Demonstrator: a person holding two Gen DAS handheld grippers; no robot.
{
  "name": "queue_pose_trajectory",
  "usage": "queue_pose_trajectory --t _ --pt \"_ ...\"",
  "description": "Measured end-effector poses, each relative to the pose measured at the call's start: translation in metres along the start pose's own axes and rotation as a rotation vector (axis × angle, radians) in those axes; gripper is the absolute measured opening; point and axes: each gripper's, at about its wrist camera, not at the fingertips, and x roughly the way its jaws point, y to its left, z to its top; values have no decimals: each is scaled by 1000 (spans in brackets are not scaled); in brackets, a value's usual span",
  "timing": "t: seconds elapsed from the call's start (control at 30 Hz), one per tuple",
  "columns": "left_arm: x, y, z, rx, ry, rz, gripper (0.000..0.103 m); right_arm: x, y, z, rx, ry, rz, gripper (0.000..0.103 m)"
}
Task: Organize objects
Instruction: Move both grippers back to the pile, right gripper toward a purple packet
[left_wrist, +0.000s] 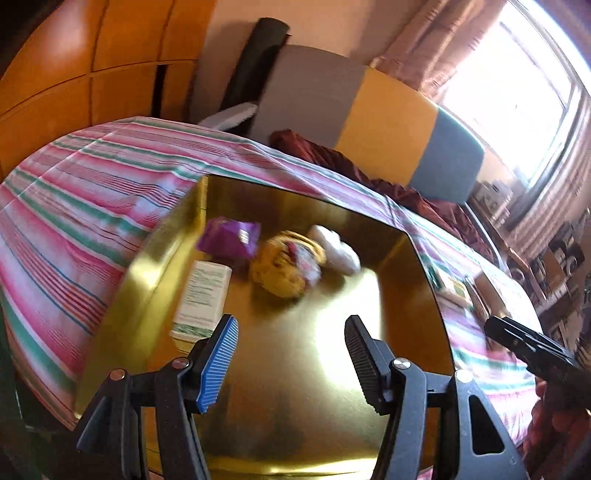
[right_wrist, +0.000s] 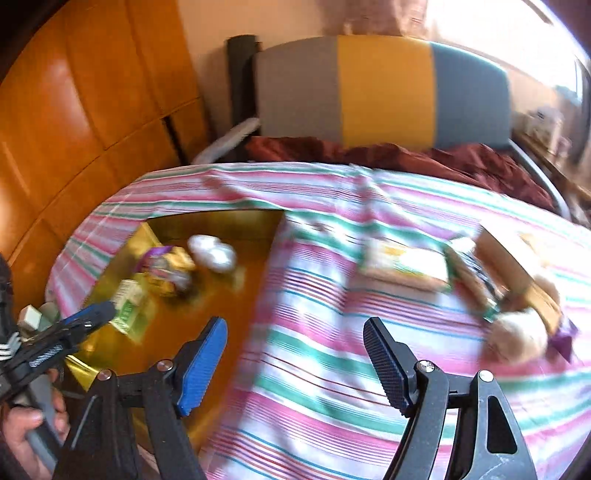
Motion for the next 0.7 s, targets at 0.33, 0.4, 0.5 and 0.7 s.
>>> queue_pose_trajectory --t 0.33,0.4,0.5,0.7 --pt "-4 -49 -24 102 43 -113 61 -3 -135 -49 223 40 -207 77" --pt "-7 -61 -30 117 59 -146 61 -8 -165 -50 267 6 -229 77" --pt "-9 -78 -36 169 71 -149 61 -8 -191 -41 291 -30 -261 82" --pt "-14 -104 -42 227 89 -166 61 10 -213 -27 342 -31 -212 82"
